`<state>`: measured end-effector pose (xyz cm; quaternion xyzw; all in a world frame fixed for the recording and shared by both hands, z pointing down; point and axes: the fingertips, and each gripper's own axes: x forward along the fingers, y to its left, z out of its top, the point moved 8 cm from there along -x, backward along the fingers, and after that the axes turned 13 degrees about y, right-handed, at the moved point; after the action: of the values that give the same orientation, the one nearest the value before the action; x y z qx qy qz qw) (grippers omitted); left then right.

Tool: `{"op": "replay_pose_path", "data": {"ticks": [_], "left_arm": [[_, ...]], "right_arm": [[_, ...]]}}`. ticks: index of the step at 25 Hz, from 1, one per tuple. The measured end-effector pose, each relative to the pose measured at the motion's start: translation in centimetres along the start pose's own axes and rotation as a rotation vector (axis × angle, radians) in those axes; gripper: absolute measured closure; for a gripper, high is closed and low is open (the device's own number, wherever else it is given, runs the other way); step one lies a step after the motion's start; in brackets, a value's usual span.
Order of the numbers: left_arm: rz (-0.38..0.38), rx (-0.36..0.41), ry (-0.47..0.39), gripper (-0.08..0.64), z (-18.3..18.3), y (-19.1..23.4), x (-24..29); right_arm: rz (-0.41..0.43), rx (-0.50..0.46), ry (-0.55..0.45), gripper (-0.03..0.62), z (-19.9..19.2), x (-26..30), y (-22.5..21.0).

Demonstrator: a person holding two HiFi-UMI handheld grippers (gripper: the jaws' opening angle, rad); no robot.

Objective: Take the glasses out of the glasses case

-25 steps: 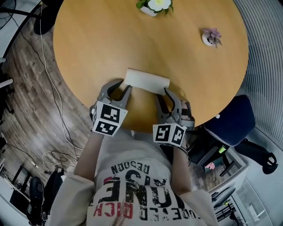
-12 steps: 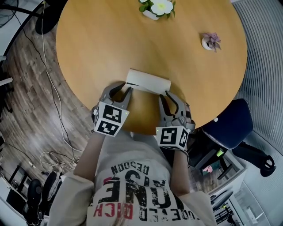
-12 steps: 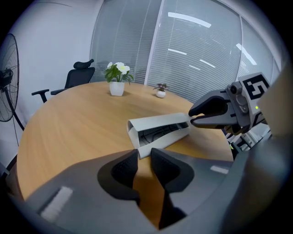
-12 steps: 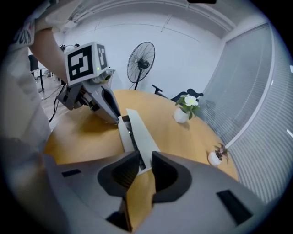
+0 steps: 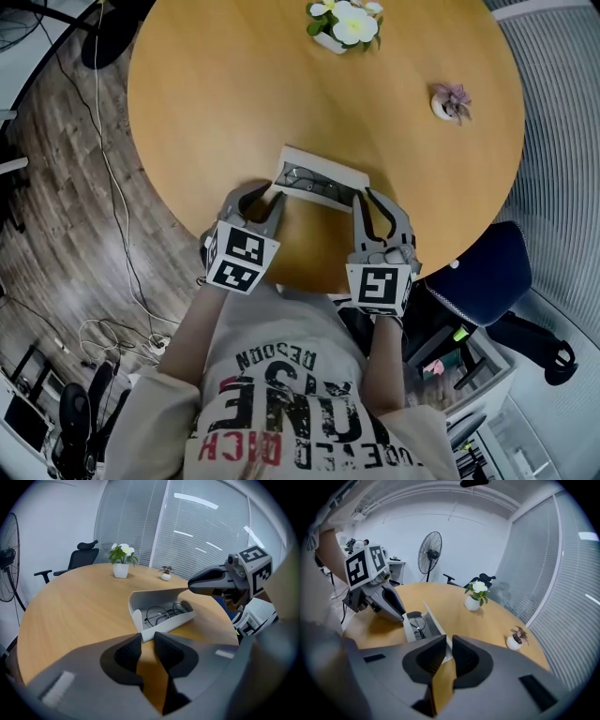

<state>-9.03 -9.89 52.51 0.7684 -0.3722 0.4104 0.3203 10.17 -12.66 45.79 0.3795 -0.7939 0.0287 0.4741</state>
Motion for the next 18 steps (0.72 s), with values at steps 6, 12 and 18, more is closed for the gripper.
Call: {"op": "replay_pose_path", "data": {"ticks": [6, 12, 18], "left_arm": [[-0.002, -0.011, 0.002, 0.46, 0.0, 0.0, 0.0], [-0.002, -0.019, 0.004, 0.462, 0.0, 0.0, 0.0], [-0.005, -0.02, 0.011, 0.462, -0.2, -0.1, 0.1]], "right_arm": [[-0.01, 0.047, -0.007, 0.543, 0.6, 1.1, -1.3], [-0.032, 0.061, 0.0, 0.541, 1.2, 2.6, -2.6], [-0.046, 0.082, 0.017, 0.541, 1.4, 4.4, -3.6]]}}
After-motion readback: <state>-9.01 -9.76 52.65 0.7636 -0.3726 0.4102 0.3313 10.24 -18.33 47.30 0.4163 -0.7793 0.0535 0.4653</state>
